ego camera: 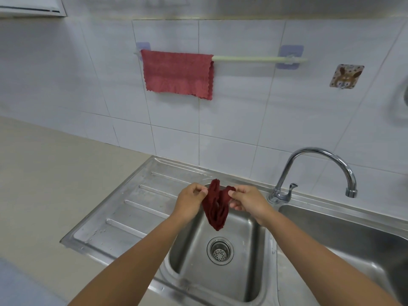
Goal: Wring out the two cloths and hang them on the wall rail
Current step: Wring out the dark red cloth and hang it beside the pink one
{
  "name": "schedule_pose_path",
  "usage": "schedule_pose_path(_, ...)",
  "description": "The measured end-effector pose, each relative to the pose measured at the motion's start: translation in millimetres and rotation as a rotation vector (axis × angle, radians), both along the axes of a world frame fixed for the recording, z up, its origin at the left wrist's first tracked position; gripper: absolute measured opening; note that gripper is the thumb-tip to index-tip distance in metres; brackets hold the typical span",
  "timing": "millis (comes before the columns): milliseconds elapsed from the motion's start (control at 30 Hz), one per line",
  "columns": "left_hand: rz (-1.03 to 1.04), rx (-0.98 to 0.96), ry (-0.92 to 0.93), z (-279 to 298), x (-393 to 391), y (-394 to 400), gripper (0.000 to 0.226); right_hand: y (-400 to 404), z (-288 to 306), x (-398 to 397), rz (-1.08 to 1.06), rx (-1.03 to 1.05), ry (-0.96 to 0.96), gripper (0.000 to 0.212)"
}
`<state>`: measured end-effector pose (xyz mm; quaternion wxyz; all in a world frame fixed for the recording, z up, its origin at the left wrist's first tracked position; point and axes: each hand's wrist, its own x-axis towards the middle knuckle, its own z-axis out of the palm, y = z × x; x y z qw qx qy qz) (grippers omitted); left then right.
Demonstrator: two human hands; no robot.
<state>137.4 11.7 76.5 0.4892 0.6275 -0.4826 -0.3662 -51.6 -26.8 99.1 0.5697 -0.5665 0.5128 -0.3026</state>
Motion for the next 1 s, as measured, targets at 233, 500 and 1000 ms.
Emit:
schedule_pose_path(233, -0.068, 0.008, 0.250, 25.6, 11.0, -0.6, 0.011, -5.0, -6.4, -20.6, -0.042, -0.001, 0.470, 0.012)
schedule_pose_path(500, -0.270, 0.113, 0.516, 61.2, 8.1, -11.4, 0.023, 2.6, 0.4, -30.7, 0.291, 0.069, 0.706, 0.013)
schedule_pose_path(1000, -0.308, 0.135, 0.082, 86.0, 20.4, -10.9, 0.022, 1.3, 36.2, 22.1, 0.495, -0.168, 0.439, 0.022)
